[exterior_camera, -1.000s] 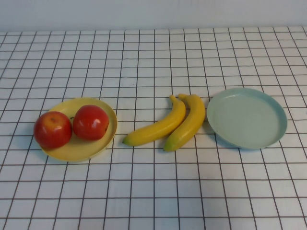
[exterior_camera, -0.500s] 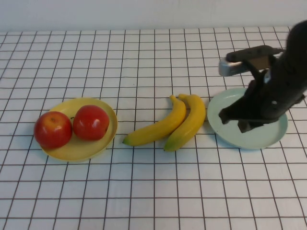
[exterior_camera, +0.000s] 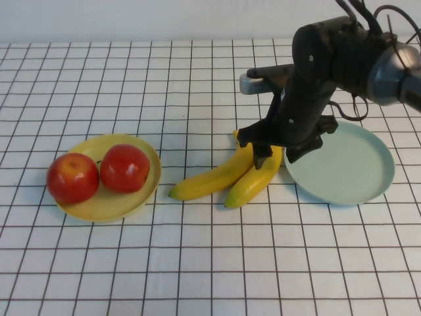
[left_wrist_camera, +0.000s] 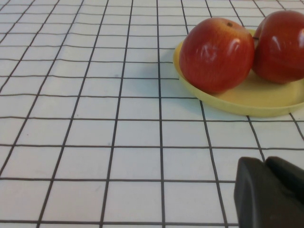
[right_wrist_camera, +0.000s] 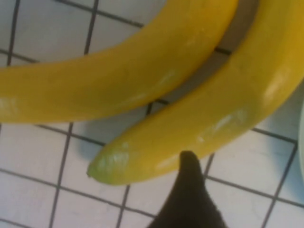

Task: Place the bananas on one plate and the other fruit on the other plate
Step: Put another type of fruit in the right plate

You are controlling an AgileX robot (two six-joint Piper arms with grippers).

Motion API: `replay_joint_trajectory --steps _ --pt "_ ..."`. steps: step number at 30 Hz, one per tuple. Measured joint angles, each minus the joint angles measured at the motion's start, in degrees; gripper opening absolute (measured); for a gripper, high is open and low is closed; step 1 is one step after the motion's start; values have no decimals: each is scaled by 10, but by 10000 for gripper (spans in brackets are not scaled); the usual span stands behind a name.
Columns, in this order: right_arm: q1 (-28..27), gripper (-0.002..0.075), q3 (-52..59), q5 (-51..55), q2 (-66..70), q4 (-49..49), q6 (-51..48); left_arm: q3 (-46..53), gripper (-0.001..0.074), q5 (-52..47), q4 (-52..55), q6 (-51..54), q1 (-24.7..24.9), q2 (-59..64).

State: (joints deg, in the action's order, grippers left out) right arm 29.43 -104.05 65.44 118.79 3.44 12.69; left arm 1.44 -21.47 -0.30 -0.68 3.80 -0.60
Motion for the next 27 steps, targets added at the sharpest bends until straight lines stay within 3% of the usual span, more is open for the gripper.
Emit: replay_joint_trajectory --steps 12,27 --pt "1 456 -53 -5 76 30 98 0 2 0 0 0 0 0" --pt "1 402 -65 3 92 39 111 0 2 0 0 0 0 0"
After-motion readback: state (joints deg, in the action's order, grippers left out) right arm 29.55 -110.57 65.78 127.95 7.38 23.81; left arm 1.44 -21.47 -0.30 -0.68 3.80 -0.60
